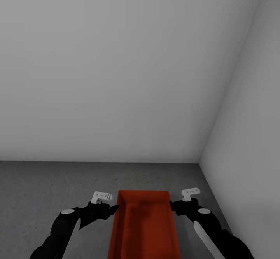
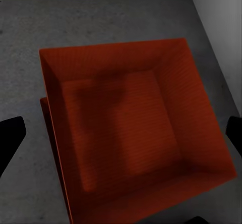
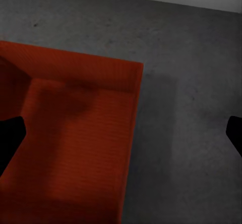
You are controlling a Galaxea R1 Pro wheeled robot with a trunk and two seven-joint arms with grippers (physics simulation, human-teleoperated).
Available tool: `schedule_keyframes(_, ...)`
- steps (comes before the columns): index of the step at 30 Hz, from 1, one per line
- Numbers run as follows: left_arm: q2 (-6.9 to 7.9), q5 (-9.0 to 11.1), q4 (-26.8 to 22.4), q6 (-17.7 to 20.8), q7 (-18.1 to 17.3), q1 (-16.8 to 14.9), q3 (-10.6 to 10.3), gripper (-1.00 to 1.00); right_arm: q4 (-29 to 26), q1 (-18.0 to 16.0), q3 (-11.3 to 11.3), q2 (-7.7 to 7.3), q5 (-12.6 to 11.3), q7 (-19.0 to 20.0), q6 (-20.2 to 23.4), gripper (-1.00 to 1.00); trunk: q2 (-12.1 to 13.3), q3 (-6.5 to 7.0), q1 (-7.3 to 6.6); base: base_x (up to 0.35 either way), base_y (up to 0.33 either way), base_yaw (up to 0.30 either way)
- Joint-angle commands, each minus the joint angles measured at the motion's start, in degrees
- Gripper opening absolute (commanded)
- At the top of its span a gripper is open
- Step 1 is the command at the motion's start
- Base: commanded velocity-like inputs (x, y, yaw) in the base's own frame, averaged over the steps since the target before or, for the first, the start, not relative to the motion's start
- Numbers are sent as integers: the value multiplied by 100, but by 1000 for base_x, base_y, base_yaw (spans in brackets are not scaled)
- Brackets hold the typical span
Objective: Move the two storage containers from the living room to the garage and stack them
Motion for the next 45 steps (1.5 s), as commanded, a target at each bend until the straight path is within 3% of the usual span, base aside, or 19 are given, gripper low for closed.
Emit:
schedule_keyframes(1, -3, -34, -6, 26, -36, -3, 7, 100, -4, -6, 18, -7, -58, -61, 5, 100, 38, 13, -22, 0, 0, 0)
schedule_keyframes(36, 6, -24, 3, 26, -36, -4, 34, 100, 155, -8, 9, -7, -28, -67, -43, 100, 1441, 641, -791, 0, 0, 0)
schedule_keyframes(43, 28, 53, 147, 22, -37, -4, 42, 100, 811, -8, 9, -5, -31, -91, -73, 100, 1722, 767, -945, 0, 0, 0)
schedule_keyframes(45, 46, 81, 547, -12, -22, -2, 54, 100, 1216, -6, 14, -3, -28, -104, -81, 100, 1802, 802, -989, 0, 0, 0)
